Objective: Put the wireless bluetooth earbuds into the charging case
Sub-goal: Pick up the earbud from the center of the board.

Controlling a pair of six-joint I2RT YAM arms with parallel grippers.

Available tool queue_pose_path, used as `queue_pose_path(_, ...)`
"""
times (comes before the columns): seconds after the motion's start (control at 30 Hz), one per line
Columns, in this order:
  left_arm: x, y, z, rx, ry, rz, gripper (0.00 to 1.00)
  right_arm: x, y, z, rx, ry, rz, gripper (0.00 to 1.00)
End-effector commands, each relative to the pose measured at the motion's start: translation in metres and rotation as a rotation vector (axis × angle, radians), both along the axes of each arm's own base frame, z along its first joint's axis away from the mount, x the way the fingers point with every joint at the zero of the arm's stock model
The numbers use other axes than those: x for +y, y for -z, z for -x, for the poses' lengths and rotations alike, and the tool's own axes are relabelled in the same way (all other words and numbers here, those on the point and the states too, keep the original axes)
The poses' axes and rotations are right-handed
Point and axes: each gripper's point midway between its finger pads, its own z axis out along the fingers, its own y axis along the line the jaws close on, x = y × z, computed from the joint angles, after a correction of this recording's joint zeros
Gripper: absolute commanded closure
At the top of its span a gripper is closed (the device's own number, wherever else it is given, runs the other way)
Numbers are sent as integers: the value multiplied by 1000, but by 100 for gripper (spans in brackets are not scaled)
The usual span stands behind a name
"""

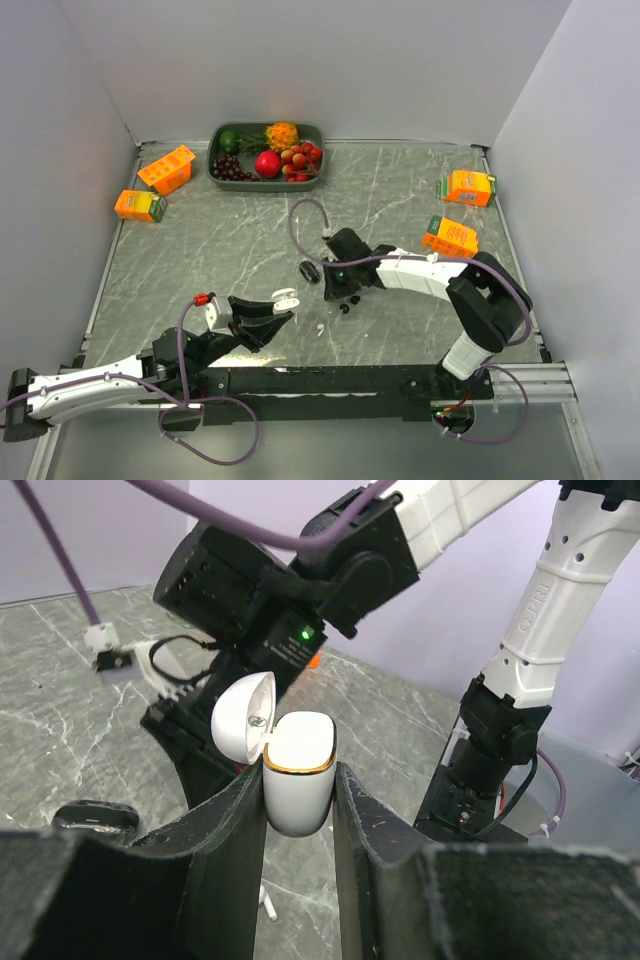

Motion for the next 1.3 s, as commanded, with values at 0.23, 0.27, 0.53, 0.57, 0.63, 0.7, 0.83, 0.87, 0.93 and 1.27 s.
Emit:
queue_pose_path(0.23,-1,-2,-2,9,-13,21,99,-36,-33,-62,158,544,-246,100)
queue_pose_path(0.27,-1,-3,-2,9,-14,23,99,-37,-32,-66,174,577,-252,100)
queue_pose_path(0.53,-2,-4,-3,5,-16,15,99,-36,-12,-69,264,601,-236,78)
queue_pose_path(0.57,-1,-4,-3,6,-17,15,99,-37,-10,-67,269,605,-235,75)
queue_pose_path(0.63,-1,-4,-3,6,-15,17,99,-38,-8,-66,279,605,-231,65)
queue_pose_path(0.7,-1,-3,-2,9,-14,19,99,-38,-8,-65,281,604,-229,59)
queue_pose_path(0.83,-2,-5,-2,6,-14,17,99,-35,-11,-65,288,574,-237,48)
queue_pose_path(0.87,-2,-4,-3,6,-14,14,99,-35,-12,-63,294,566,-229,47)
queue_pose_path(0.93,-2,-4,-2,6,-12,14,99,-35,-20,-64,269,542,-238,43)
queue_pose_path(1.27,-1,-7,-2,-2,-12,25,99,-72,-75,-71,-68,231,32,44)
